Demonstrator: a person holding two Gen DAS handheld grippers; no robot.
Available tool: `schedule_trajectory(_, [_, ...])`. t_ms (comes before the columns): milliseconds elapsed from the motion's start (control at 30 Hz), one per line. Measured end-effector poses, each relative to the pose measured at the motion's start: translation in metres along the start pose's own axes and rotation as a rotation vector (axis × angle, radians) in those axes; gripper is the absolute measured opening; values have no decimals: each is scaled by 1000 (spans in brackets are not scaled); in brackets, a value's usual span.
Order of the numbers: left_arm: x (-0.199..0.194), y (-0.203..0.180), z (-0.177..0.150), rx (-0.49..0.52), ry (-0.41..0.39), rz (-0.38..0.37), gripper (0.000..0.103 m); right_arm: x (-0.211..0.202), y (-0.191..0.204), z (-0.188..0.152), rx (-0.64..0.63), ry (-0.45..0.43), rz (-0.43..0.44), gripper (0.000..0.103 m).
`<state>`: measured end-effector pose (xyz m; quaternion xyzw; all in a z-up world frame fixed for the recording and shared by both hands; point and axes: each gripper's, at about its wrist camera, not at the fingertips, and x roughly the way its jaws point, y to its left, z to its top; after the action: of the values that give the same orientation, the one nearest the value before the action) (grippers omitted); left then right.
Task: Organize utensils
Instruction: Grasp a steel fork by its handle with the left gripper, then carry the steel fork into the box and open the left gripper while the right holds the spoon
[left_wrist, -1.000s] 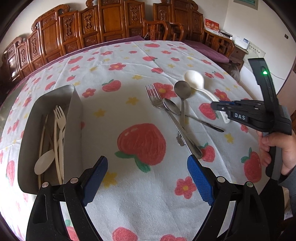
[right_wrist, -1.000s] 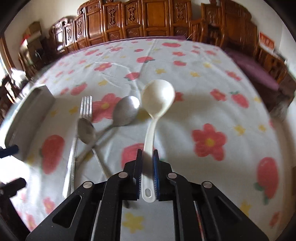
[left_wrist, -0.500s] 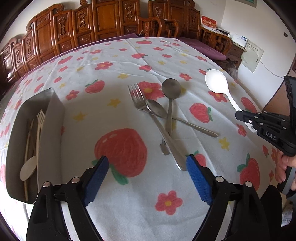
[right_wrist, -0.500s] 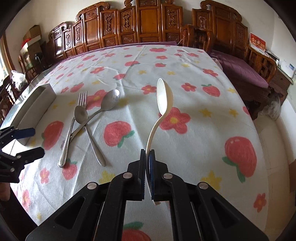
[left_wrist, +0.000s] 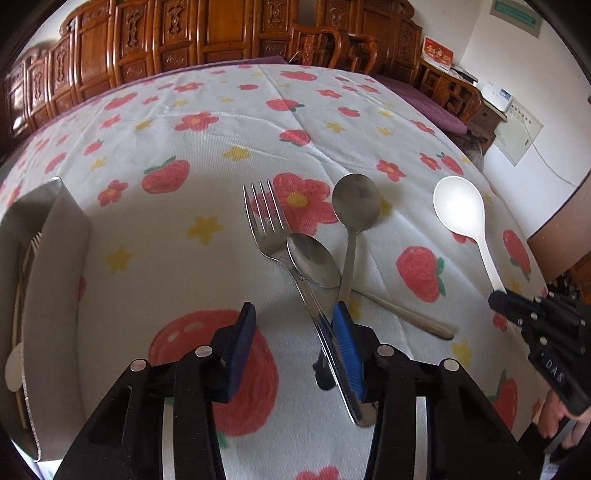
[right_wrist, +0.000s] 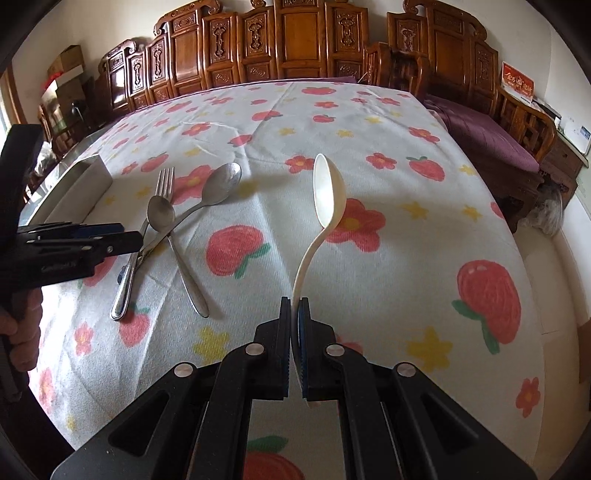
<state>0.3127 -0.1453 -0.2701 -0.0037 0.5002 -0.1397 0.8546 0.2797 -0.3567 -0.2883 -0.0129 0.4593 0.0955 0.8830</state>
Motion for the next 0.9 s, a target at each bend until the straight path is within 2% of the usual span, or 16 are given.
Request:
schedule_trajectory(133, [4, -1, 5, -1, -10, 6, 34, 2, -1, -2, 4, 5, 5, 5])
schedule_trajectory(233, [6, -4, 6, 8, -17, 7, 23, 2, -1, -3, 7, 9, 6, 5])
schedule_trajectory(300, [7, -7, 5, 24, -17, 4, 12, 2, 0, -2, 6, 8, 6, 5])
schedule_trajectory(500, [3, -6, 4, 66, -11, 79, 7, 2, 2, -2, 4, 10, 9, 5])
schedule_trajectory(633, [2, 3, 5, 64, 0, 89, 6, 2, 5, -2, -6, 9, 11, 5])
schedule_trajectory(900, [-18, 9, 1, 96, -35, 103, 6, -5, 17, 1, -24, -5, 33, 5])
